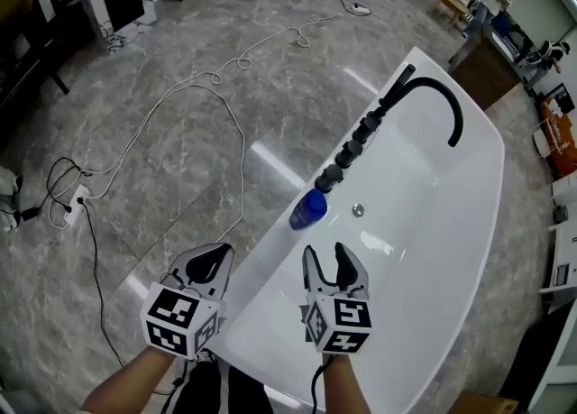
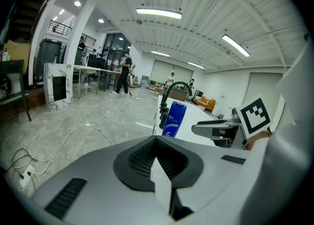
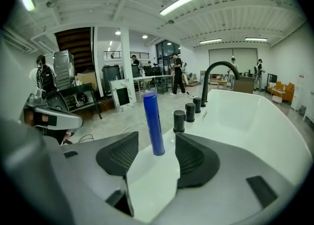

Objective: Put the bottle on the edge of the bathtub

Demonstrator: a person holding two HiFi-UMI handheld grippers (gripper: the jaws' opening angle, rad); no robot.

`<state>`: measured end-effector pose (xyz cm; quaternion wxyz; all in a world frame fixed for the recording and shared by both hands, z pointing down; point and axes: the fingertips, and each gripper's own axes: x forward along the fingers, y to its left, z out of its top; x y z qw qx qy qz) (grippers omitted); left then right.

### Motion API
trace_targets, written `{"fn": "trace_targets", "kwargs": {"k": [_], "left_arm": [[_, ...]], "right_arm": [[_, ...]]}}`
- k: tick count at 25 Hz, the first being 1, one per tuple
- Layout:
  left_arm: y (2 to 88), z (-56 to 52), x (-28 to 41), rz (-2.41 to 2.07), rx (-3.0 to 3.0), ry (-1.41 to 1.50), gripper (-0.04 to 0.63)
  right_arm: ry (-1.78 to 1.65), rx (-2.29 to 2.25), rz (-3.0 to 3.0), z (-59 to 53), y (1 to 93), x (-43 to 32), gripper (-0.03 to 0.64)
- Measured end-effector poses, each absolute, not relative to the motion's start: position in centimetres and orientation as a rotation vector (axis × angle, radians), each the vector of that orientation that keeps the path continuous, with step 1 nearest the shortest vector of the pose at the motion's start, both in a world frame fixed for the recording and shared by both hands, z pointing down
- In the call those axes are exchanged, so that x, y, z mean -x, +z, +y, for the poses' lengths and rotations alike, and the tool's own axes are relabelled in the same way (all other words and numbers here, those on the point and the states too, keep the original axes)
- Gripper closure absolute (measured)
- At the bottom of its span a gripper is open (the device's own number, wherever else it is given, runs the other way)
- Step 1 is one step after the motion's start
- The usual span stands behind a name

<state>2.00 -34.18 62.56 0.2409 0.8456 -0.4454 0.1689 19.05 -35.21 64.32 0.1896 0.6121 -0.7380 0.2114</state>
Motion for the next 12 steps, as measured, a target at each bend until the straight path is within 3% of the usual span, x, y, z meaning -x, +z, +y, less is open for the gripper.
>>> {"fn": "trace_targets", "kwargs": {"k": [12], "left_arm": [[54.8,-31.6,-0.2,-1.24,-2.345,0.435,0.58]], "right_arm": [[0.725,-1.91,-2.012,-29.3,57.9,-20.8,0.4]]}}
